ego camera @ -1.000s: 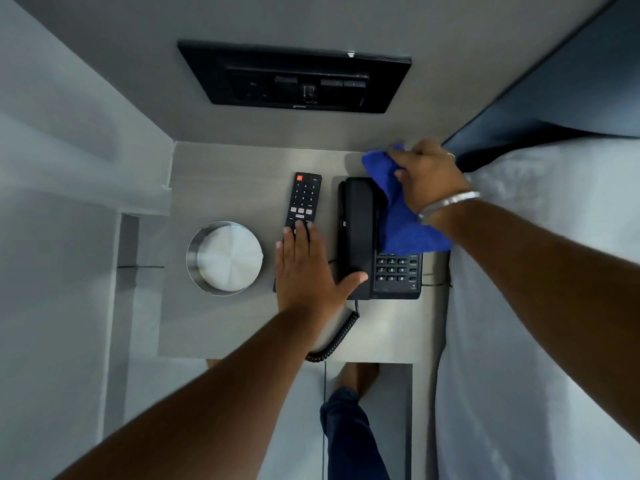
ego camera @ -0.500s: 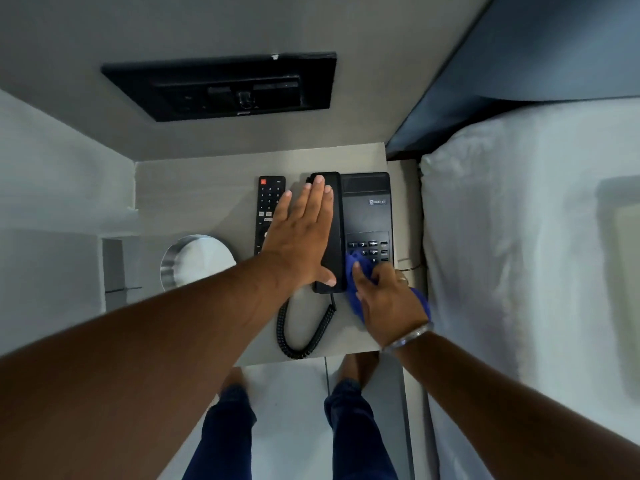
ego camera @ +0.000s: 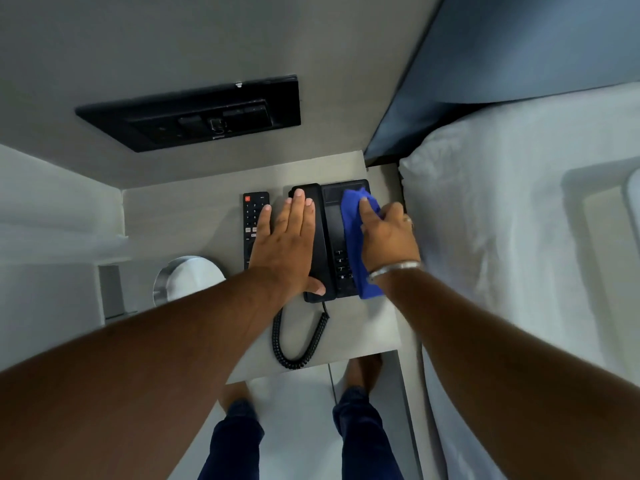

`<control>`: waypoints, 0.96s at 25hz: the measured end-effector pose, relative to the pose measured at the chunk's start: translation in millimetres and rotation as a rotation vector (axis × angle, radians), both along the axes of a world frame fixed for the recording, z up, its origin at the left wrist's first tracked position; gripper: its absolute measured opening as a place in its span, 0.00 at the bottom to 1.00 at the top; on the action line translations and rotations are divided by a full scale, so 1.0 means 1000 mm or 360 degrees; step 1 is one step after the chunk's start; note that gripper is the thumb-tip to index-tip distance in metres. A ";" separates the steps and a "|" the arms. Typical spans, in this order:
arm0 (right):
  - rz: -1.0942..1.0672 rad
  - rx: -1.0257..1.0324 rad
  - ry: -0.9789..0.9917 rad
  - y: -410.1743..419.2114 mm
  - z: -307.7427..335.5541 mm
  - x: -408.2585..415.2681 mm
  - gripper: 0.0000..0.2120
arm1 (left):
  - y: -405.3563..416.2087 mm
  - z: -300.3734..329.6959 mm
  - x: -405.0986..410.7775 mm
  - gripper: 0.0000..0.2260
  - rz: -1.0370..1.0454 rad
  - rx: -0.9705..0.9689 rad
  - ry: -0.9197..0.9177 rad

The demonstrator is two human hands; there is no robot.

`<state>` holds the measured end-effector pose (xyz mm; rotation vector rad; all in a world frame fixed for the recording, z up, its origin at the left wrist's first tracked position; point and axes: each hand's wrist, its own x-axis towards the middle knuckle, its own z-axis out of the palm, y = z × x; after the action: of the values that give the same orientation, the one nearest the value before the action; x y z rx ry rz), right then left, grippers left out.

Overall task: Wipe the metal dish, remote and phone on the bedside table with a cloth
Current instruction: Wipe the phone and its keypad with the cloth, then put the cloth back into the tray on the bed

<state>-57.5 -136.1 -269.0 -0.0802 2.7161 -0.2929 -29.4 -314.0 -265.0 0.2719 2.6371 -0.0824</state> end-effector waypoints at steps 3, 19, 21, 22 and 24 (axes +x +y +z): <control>0.0076 -0.0007 -0.0219 0.020 0.004 0.081 0.32 | 0.002 0.003 0.000 0.68 -0.0018 -0.0034 -0.0008; -0.1585 -0.1858 -0.0302 0.169 0.291 0.045 0.08 | 0.129 0.249 -0.007 0.05 0.0806 0.2089 -0.0974; -0.1454 -0.1833 -0.0325 0.212 0.316 0.046 0.13 | 0.151 0.279 -0.024 0.04 0.0691 0.2094 -0.1055; -0.1392 -0.1786 -0.0333 0.231 0.323 0.047 0.16 | 0.162 0.290 -0.030 0.06 0.0639 0.2108 -0.1059; -0.1253 -0.1598 -0.0312 0.272 0.335 0.044 0.23 | 0.191 0.302 -0.040 0.07 0.0581 0.2124 -0.1037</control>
<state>-13.2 135.9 66.2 0.6955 2.0150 -1.7232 -69.7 -122.7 36.7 0.1706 1.6650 1.5914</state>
